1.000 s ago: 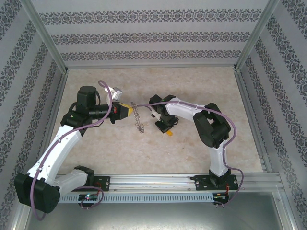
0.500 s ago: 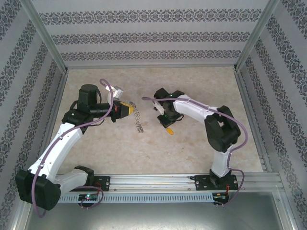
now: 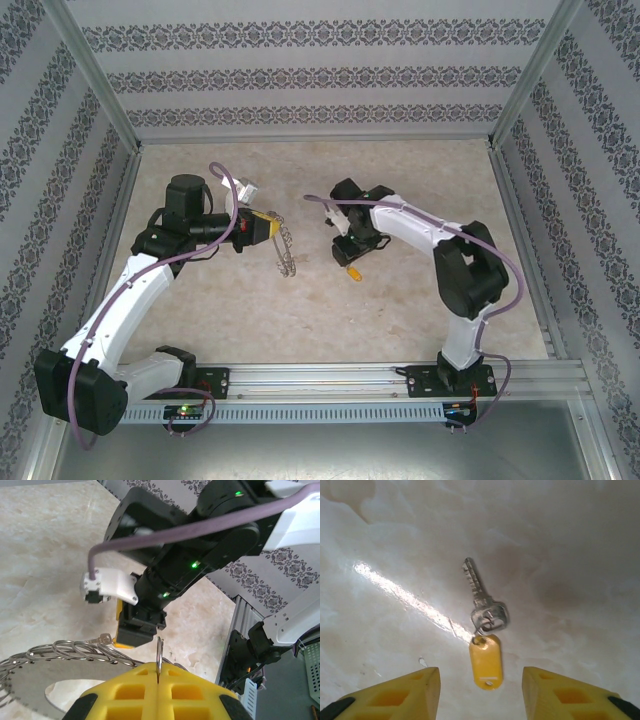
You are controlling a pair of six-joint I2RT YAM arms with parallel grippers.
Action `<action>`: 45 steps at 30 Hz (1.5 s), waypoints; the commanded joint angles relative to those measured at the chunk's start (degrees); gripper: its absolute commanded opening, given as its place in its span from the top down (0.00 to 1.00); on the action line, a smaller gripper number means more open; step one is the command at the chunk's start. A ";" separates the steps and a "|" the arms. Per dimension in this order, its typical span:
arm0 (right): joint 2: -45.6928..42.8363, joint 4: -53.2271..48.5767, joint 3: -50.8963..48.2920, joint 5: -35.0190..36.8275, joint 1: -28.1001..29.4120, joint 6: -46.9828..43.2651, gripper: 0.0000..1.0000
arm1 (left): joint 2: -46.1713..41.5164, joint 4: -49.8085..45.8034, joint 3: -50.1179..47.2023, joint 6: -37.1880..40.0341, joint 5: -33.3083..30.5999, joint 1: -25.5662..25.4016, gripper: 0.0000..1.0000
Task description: Put the keys on the keyring
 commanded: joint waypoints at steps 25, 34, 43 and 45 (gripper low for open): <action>9.59 -2.83 4.50 5.38 2.69 0.53 0.73 | -1.02 1.16 1.28 0.92 0.50 0.62 1.00; 9.79 -2.88 4.67 6.21 2.60 0.62 0.84 | -0.75 1.30 1.47 0.90 0.60 0.69 1.00; 9.02 -3.04 4.85 6.81 2.31 0.27 0.93 | -0.65 1.38 1.54 0.99 0.57 0.68 1.00; 8.58 -3.03 4.68 6.92 2.25 0.16 0.95 | -0.63 1.32 1.56 1.07 0.52 0.73 1.00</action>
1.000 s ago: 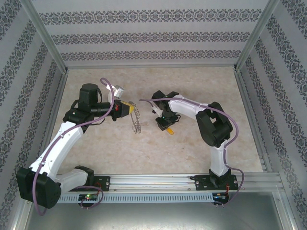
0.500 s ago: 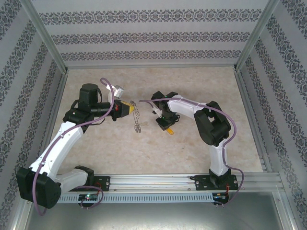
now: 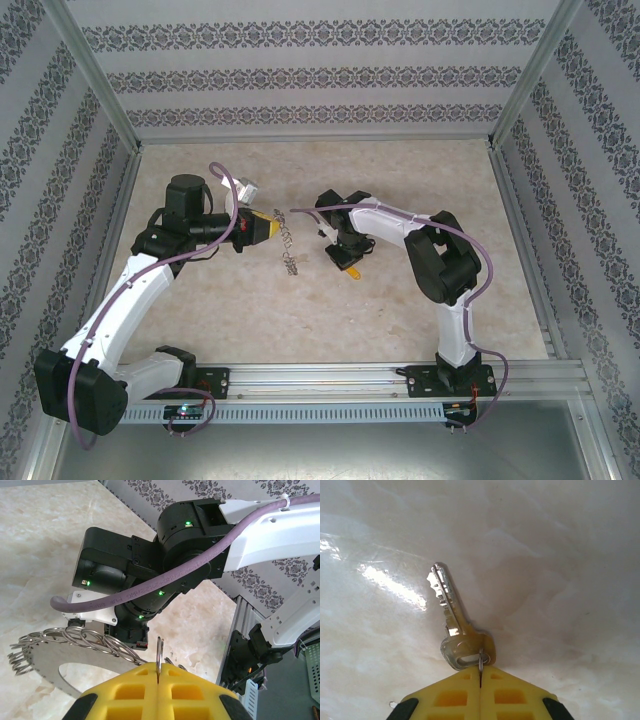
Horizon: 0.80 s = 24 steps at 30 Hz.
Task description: Put the keys on the keyring
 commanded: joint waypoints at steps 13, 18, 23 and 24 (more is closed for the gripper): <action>-5.77 5.12 -4.32 -2.65 -1.18 -1.80 1.00 | -0.42 1.23 1.69 1.25 0.86 0.68 1.00; -14.26 11.98 -10.75 -8.84 -2.69 -6.56 1.00 | 0.08 2.51 1.70 1.49 3.30 0.74 1.00; -26.27 17.96 -16.87 -15.59 -5.55 -11.60 1.00 | 1.16 4.16 2.48 1.19 4.46 0.73 1.00; -28.89 18.94 -17.95 -17.67 -6.13 -12.84 1.00 | 1.44 4.17 2.80 1.29 4.59 0.62 1.00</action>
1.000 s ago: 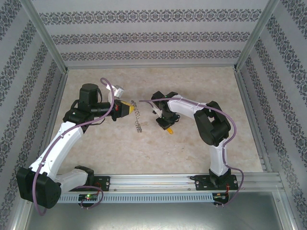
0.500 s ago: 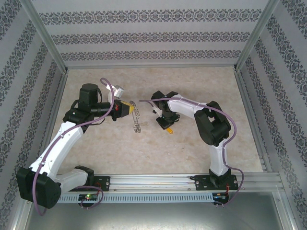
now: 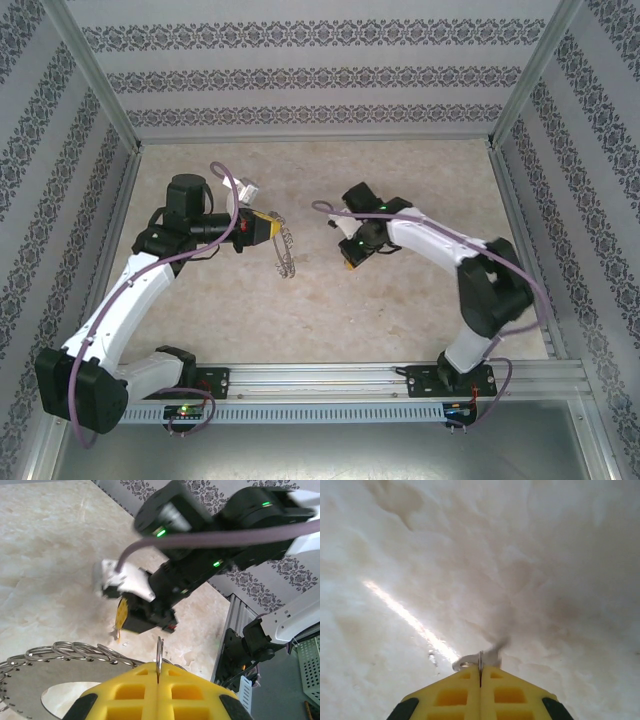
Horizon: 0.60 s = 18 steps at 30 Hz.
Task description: Put the keys on the keyring
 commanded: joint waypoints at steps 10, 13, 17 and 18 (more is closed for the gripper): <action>-19.20 6.84 2.78 -24.86 -4.19 -9.73 1.00 | 4.33 2.85 8.44 3.79 4.50 0.06 1.00; -19.25 7.49 6.83 -30.47 -4.20 -8.35 1.00 | 5.40 1.17 10.74 5.22 4.85 -0.77 1.00; -18.63 9.31 10.90 -34.71 -4.11 -5.22 1.00 | 5.96 0.78 12.66 5.65 5.25 -1.55 1.00; -18.52 10.38 11.59 -35.77 -4.03 -4.07 1.00 | 5.98 0.75 13.01 5.65 5.30 -1.67 1.00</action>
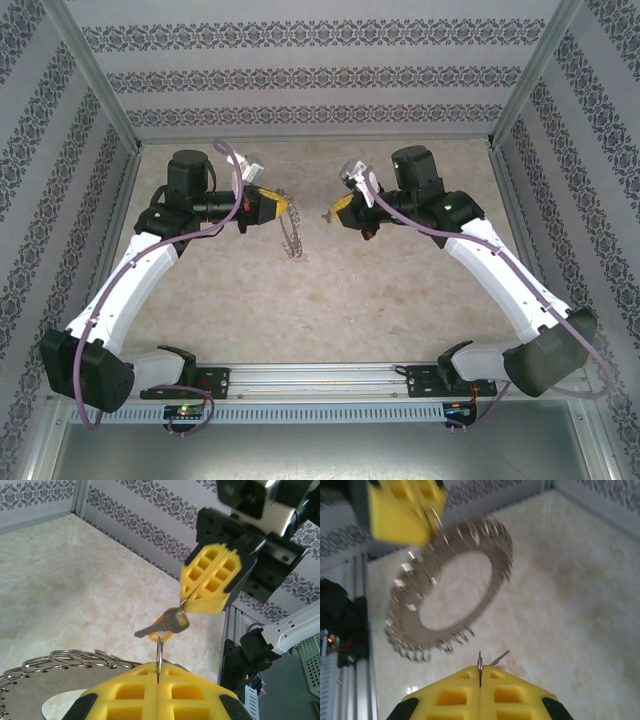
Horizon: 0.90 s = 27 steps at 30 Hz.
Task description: Put the keys on the keyring
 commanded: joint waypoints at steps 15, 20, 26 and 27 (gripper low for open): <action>3.44 3.27 11.42 -13.89 2.33 5.97 1.00 | 0.02 -3.71 7.91 3.64 3.86 -3.24 1.00; 4.12 2.80 12.38 -13.99 3.03 5.46 1.00 | -0.12 -3.80 8.58 3.56 4.65 -3.75 1.00; 5.28 1.60 13.89 -13.58 3.89 4.15 1.00 | 0.15 -4.06 9.19 3.91 5.13 -4.36 1.00; 5.40 1.75 13.93 -13.63 3.98 4.23 1.00 | 0.14 -4.18 9.36 4.00 5.18 -4.43 1.00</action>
